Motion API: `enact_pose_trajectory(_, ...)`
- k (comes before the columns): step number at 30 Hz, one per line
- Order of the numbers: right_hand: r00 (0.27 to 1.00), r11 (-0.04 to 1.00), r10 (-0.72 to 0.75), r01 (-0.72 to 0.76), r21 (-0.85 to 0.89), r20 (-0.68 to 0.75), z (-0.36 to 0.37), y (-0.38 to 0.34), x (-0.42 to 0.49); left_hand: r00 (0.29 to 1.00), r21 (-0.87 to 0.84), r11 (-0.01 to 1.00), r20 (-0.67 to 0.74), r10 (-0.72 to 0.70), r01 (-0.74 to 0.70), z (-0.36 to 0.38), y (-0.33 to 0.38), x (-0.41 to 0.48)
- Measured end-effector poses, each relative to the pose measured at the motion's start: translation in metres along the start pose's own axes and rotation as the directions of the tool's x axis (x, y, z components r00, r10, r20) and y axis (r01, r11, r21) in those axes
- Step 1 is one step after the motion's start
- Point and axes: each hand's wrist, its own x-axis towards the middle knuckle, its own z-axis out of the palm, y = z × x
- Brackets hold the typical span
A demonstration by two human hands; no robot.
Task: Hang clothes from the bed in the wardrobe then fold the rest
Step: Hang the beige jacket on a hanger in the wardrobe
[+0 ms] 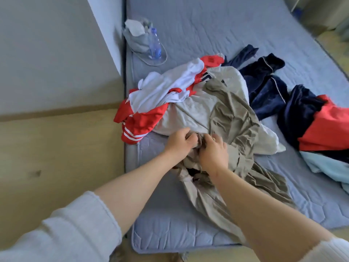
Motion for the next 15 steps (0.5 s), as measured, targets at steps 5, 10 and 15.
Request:
enact_pose_trajectory(5,0.993,0.989,0.001,0.017,0.149,-0.118,-0.051,-0.096,-0.015,0.991,-0.043,0.992,-0.066,0.113,-0.116,-0.084,0.054,-0.016)
enact_pose_trajectory(10,0.980,0.853,-0.011,0.114,0.510,-0.201,-0.088,-0.199,-0.037,0.957,-0.034,0.985,-0.247,0.154,-0.168,-0.183,0.100,-0.029)
enact_pose_trajectory(15,0.906,0.762,-0.192,0.379,0.524,-0.377,-0.129,-0.302,-0.064,0.883,0.132,0.965,-0.391,0.259,-0.225,-0.296,0.132,-0.056)
